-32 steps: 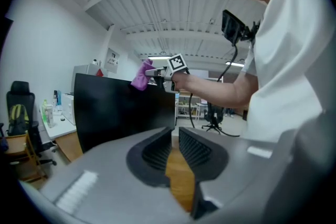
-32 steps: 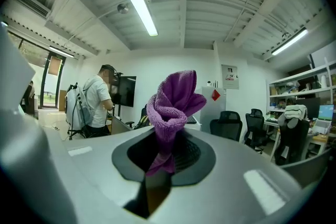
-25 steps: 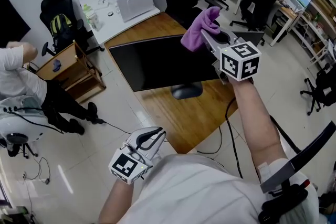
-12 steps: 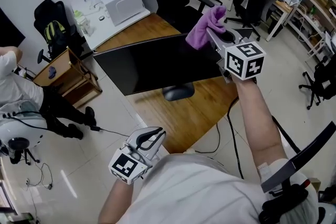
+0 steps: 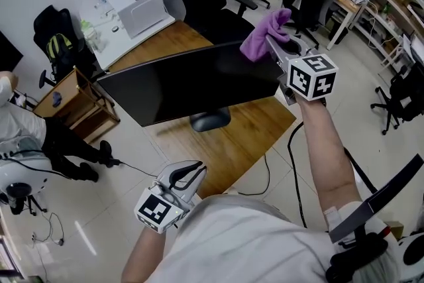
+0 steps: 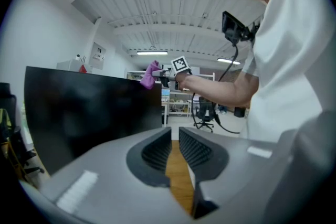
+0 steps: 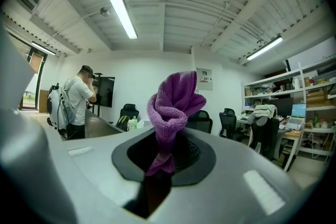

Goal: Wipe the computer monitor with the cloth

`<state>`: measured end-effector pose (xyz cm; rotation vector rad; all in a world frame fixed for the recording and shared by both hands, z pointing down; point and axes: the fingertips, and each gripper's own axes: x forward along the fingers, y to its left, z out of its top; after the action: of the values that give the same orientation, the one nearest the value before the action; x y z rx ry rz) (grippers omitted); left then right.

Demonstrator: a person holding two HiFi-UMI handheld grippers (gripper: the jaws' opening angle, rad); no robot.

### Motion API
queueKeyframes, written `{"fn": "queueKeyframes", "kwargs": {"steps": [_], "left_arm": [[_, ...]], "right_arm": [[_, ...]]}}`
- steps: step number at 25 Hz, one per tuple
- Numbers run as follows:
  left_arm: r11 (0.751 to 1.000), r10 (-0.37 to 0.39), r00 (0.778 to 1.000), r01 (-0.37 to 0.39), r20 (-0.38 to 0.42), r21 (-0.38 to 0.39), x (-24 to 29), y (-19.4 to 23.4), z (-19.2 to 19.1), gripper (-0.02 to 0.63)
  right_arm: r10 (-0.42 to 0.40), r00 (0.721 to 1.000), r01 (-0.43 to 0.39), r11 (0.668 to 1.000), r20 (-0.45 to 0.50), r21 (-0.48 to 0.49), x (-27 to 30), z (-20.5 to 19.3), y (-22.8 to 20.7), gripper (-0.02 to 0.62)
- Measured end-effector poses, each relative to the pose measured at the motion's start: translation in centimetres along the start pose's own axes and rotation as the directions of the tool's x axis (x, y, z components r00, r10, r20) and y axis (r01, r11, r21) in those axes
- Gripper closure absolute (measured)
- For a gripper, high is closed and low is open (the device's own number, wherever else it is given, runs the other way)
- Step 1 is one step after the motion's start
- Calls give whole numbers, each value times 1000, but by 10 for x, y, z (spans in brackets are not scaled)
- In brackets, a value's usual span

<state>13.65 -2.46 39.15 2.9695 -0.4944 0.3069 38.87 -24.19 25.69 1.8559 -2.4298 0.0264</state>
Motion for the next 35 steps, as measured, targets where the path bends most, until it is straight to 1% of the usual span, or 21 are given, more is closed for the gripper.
{"fn": "queueKeyframes", "kwargs": {"steps": [6, 10, 14, 17, 22, 27, 29, 35], "left_arm": [[1000, -22, 1000, 22, -9, 5, 18, -10, 5, 541], [1000, -21, 999, 21, -30, 22, 26, -14, 1, 541], [1000, -19, 999, 19, -26, 2, 35, -14, 6, 541], [1000, -23, 999, 23, -24, 5, 40, -14, 6, 541], [1000, -25, 999, 25, -41, -7, 45, -20, 11, 541], [1000, -21, 998, 20, -64, -3, 43, -20, 12, 541], [1000, -18, 997, 18, -69, -5, 42, -20, 12, 541], [999, -33, 994, 36, -109, 25, 37, -23, 7, 541]], "right_arm": [[-42, 999, 42, 999, -2, 12, -14, -4, -37, 545], [-71, 997, 71, 997, 1, 25, -25, -10, -61, 545], [-96, 995, 96, 995, 2, 35, -30, -12, -80, 545], [-112, 994, 112, 993, -2, 45, -33, -15, -93, 545], [-128, 992, 128, 990, -1, 65, -42, -27, -104, 545], [-146, 989, 144, 984, 11, 103, -51, -40, -108, 545], [-154, 988, 152, 981, 9, 119, -53, -49, -109, 545], [-176, 984, 177, 969, -23, 170, -58, -87, -114, 545]]}}
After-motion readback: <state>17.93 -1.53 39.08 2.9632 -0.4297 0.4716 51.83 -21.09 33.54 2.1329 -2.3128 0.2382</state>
